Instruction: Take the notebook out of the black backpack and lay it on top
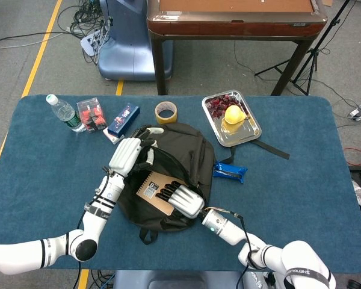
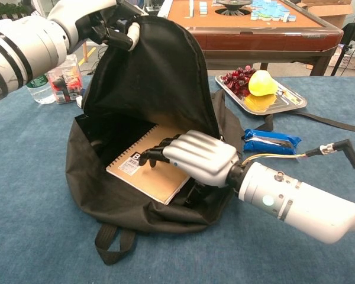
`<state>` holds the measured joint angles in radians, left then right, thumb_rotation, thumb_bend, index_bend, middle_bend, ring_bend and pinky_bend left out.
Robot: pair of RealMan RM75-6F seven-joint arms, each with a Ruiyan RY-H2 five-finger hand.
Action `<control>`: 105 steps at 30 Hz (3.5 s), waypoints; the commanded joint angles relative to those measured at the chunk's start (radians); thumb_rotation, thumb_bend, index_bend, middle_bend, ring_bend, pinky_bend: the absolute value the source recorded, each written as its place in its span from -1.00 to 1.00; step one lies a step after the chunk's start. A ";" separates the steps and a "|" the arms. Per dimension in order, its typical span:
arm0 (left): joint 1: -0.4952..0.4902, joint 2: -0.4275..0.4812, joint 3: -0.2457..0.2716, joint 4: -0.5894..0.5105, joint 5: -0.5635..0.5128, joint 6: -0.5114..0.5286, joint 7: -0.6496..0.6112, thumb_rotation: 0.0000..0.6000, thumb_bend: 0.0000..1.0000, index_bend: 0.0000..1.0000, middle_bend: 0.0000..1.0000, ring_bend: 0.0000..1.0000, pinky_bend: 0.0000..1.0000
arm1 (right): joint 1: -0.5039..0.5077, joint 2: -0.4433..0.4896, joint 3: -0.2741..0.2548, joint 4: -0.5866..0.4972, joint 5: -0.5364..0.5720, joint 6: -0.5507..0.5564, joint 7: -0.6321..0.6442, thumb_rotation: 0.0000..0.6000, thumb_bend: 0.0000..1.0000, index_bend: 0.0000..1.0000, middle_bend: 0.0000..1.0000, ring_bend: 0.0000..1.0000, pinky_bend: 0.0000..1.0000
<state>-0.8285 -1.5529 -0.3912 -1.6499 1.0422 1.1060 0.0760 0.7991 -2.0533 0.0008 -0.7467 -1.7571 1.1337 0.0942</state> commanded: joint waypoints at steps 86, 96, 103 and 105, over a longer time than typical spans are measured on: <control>-0.016 0.086 -0.029 -0.036 -0.188 -0.081 -0.004 1.00 0.29 0.17 -0.57 -0.82 -0.80 | -0.019 0.100 0.046 -0.102 0.009 0.594 0.220 1.00 0.16 0.94 0.43 0.33 0.15; -0.020 0.087 -0.026 -0.036 -0.182 -0.073 -0.004 1.00 0.28 0.16 -0.58 -0.82 -0.81 | -0.033 0.188 0.095 -0.312 -0.006 0.624 0.210 1.00 0.16 0.94 0.43 0.35 0.17; -0.021 0.087 -0.020 -0.027 -0.184 -0.074 -0.003 1.00 0.28 0.15 -0.59 -0.82 -0.81 | -0.051 0.267 0.114 -0.471 -0.036 0.643 0.190 1.00 0.16 0.96 0.45 0.37 0.20; -0.022 0.087 -0.019 -0.026 -0.184 -0.075 -0.003 1.00 0.28 0.15 -0.59 -0.82 -0.81 | -0.060 0.299 0.115 -0.518 -0.050 0.651 0.172 1.00 0.16 0.96 0.45 0.37 0.20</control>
<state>-0.8503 -1.4657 -0.4101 -1.6757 0.8580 1.0308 0.0729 0.7508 -1.7892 0.1096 -1.2210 -1.7898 1.7738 0.2842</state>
